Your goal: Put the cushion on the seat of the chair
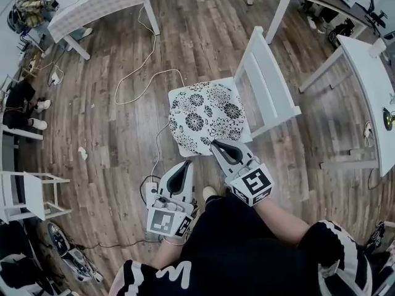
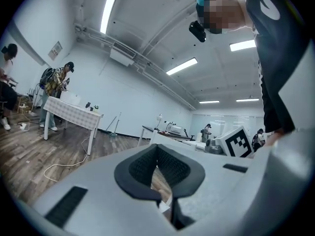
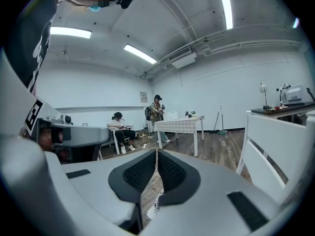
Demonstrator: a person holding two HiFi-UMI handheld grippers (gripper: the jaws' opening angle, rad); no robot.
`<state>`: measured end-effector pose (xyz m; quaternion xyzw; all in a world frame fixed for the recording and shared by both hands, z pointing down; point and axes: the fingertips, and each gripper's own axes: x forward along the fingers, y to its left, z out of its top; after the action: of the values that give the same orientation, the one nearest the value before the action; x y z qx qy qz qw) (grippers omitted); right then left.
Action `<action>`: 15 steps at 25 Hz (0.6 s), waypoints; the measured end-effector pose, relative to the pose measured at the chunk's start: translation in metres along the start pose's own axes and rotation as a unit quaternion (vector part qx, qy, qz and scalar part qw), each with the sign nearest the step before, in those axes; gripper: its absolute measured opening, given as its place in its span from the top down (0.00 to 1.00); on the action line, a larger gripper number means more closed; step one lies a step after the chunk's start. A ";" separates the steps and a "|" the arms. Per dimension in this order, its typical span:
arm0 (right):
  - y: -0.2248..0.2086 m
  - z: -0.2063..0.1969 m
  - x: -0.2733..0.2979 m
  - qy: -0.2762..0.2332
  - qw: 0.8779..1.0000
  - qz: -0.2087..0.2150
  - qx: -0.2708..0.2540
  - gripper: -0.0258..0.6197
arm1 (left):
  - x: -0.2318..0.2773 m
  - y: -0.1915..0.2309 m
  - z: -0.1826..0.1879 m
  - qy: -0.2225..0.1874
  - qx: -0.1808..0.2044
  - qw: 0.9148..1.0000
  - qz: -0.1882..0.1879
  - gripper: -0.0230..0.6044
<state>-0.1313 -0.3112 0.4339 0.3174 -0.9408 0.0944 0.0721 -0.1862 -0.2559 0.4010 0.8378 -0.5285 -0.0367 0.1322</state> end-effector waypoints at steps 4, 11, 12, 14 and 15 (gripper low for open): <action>0.011 0.034 -0.018 -0.028 1.000 -0.006 -0.009 0.92 | -0.005 -0.015 0.024 -0.016 0.016 1.000 -0.017 0.95; 0.032 0.071 -0.048 -0.055 0.997 -0.008 -0.050 0.92 | -0.012 -0.038 0.064 -0.054 0.052 0.996 -0.043 0.95; 0.032 0.077 -0.052 -0.061 0.997 -0.012 -0.052 0.92 | -0.013 -0.041 0.068 -0.059 0.057 0.996 -0.046 0.96; 0.031 0.084 -0.058 -0.071 0.996 -0.017 -0.054 0.92 | -0.013 -0.046 0.073 -0.065 0.061 0.995 -0.051 0.96; 0.031 0.086 -0.061 -0.074 0.996 -0.019 -0.054 0.92 | -0.013 -0.049 0.073 -0.066 0.061 0.995 -0.054 0.95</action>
<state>-0.1088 -0.2709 0.3346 0.3371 -0.9411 0.0181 0.0215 -0.1640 -0.2381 0.3169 0.8674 -0.4912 -0.0665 0.0439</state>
